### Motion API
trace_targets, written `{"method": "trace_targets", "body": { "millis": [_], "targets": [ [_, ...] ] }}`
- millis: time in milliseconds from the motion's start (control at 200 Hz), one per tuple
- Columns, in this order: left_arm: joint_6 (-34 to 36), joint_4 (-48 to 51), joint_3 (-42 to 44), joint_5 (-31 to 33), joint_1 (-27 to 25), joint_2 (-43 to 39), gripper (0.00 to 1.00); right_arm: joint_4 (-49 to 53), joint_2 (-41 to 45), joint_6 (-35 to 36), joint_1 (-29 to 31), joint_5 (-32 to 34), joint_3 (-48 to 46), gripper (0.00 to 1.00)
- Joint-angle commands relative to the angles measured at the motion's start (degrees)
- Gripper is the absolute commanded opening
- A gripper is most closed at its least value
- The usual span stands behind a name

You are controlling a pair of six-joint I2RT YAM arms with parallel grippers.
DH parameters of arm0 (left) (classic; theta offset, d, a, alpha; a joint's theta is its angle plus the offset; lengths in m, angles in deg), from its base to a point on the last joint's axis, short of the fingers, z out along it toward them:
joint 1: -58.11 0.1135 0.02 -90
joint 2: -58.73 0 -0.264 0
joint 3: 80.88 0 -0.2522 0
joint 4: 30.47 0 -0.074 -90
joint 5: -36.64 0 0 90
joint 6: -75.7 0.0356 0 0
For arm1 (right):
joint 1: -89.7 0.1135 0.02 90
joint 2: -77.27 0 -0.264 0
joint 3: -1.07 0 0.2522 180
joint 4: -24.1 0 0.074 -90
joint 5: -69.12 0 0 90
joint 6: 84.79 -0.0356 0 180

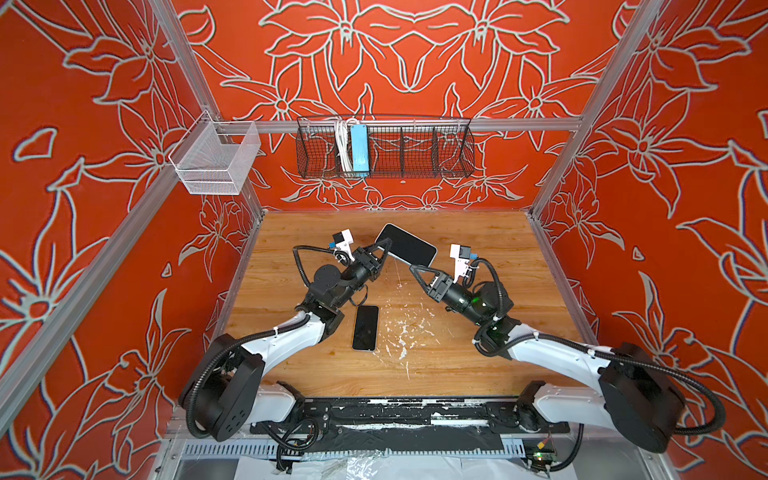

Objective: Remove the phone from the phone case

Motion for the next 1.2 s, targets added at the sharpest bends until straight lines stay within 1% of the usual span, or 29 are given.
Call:
{"method": "trace_targets", "body": {
  "millis": [0,160,505,611,811,961,1196],
  "targets": [
    [-1.68,-6.50,-1.86,0.69,-0.11,0.89,0.00,-4.50,-0.06,-0.70,0.58,0.33,0.58,0.24],
    [-2.02,-6.38,-1.46,0.60,-0.09,0.87,0.00,-4.16,0.77,0.44,0.50,1.04,0.36,0.21],
    [-1.29,-4.48,-0.54,0.82,-0.11,-1.29,0.00,-2.43,3.10,2.30,0.48,2.60,-0.32,0.20],
    [-1.98,-4.72,-0.54,0.85,-0.09,-1.24,0.00,-2.29,3.01,2.52,0.50,2.50,-0.18,0.16],
    [-4.09,-4.70,-0.54,1.04,-0.09,-1.68,0.00,-0.93,2.76,4.08,0.58,2.57,0.06,0.08],
    [-6.13,-3.54,-0.28,1.69,-0.11,-2.63,0.00,1.11,2.63,6.42,0.53,2.65,0.34,0.07],
    [-12.52,-3.21,-0.35,2.71,-0.36,-3.40,0.00,6.43,2.93,13.71,0.73,4.10,0.01,0.07]
  ]
}}
